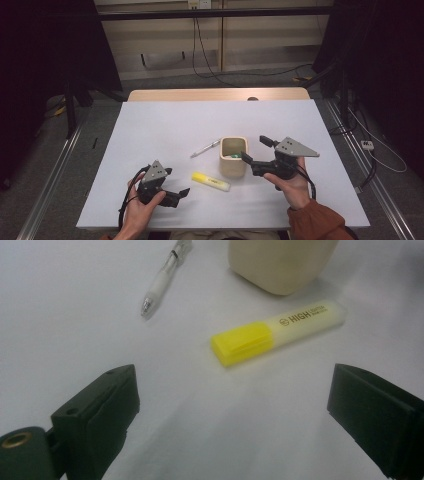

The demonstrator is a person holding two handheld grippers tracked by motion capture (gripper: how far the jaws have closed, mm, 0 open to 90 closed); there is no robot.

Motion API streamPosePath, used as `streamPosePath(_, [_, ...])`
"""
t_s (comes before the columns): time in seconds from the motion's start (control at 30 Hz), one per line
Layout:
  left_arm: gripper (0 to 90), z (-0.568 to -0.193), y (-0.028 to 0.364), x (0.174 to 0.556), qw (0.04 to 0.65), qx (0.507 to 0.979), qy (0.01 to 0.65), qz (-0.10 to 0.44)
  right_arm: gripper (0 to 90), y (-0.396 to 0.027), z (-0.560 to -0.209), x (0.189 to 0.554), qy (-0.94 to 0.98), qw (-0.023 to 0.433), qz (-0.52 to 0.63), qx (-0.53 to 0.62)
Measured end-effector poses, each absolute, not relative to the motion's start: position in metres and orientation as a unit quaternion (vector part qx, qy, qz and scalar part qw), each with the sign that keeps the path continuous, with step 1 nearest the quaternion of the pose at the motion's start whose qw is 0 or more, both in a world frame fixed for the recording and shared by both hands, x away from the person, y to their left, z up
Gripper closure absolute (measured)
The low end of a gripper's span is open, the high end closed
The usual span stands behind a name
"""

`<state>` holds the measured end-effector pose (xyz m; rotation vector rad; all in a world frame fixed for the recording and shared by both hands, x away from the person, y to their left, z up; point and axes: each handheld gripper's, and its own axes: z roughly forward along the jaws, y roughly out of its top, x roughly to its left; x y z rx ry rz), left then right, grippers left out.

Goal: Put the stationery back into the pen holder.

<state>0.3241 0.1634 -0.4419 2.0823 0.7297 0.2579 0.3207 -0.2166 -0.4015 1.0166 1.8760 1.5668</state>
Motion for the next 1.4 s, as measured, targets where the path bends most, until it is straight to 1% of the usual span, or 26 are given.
streamPosePath(0.07, [6.3,-0.443,0.163,0.324,0.449,0.834,0.307,0.092,13.4,-0.223,-0.403,0.316,0.689,0.247,0.566,0.378])
streamPosePath(0.13, [6.3,-0.445,0.164,0.326,0.458,0.825,0.326,0.061,12.7,-0.229,-0.406,0.312,0.689,0.244,0.564,0.385])
streamPosePath(0.17, [6.3,-0.445,0.164,0.326,0.455,0.825,0.330,0.057,11.7,-0.232,-0.408,0.311,0.689,0.243,0.561,0.388])
streamPosePath(0.4, [6.8,-0.444,0.166,0.329,0.459,0.820,0.336,0.070,8.3,-0.244,-0.421,0.303,0.698,0.246,0.539,0.403])
streamPosePath(0.57, [7.4,-0.442,0.165,0.332,0.454,0.815,0.350,0.080,8.1,-0.248,-0.427,0.298,0.704,0.245,0.528,0.407])
streamPosePath(0.67, [8.3,-0.439,0.163,0.335,0.457,0.812,0.356,0.074,8.3,-0.252,-0.429,0.295,0.708,0.241,0.519,0.415])
streamPosePath(0.83, [8.0,-0.430,0.149,0.339,0.455,0.821,0.338,0.068,7.7,-0.256,-0.434,0.290,0.717,0.239,0.508,0.413])
streamPosePath(0.93, [6.4,-0.431,0.137,0.339,0.445,0.839,0.308,0.058,7.1,-0.257,-0.436,0.288,0.724,0.235,0.507,0.404])
streamPosePath(0.97, [7.9,-0.432,0.133,0.340,0.441,0.842,0.303,0.062,6.5,-0.258,-0.436,0.288,0.726,0.234,0.507,0.403])
streamPosePath(1.03, [15.6,-0.431,0.127,0.343,0.436,0.845,0.305,0.054,6.4,-0.258,-0.436,0.286,0.726,0.232,0.506,0.403])
streamPosePath(1.1, [20.0,-0.430,0.122,0.349,0.439,0.842,0.310,0.047,6.4,-0.259,-0.438,0.286,0.725,0.229,0.507,0.405])
streamPosePath(1.17, [27.8,-0.428,0.116,0.356,0.439,0.838,0.320,0.056,6.3,-0.260,-0.440,0.286,0.723,0.229,0.509,0.407])
streamPosePath(1.23, [31.0,-0.428,0.111,0.363,0.440,0.836,0.321,0.059,6.4,-0.259,-0.441,0.286,0.722,0.227,0.509,0.410])
streamPosePath(1.3, [38.2,-0.430,0.108,0.369,0.438,0.836,0.325,0.052,6.4,-0.258,-0.443,0.286,0.722,0.228,0.507,0.412])
streamPosePath(1.37, [48.4,-0.432,0.106,0.373,0.435,0.839,0.323,0.047,6.4,-0.257,-0.443,0.285,0.723,0.227,0.506,0.412])
streamPosePath(1.4, [50.4,-0.434,0.105,0.373,0.435,0.838,0.325,0.051,6.2,-0.257,-0.443,0.286,0.723,0.227,0.507,0.410])
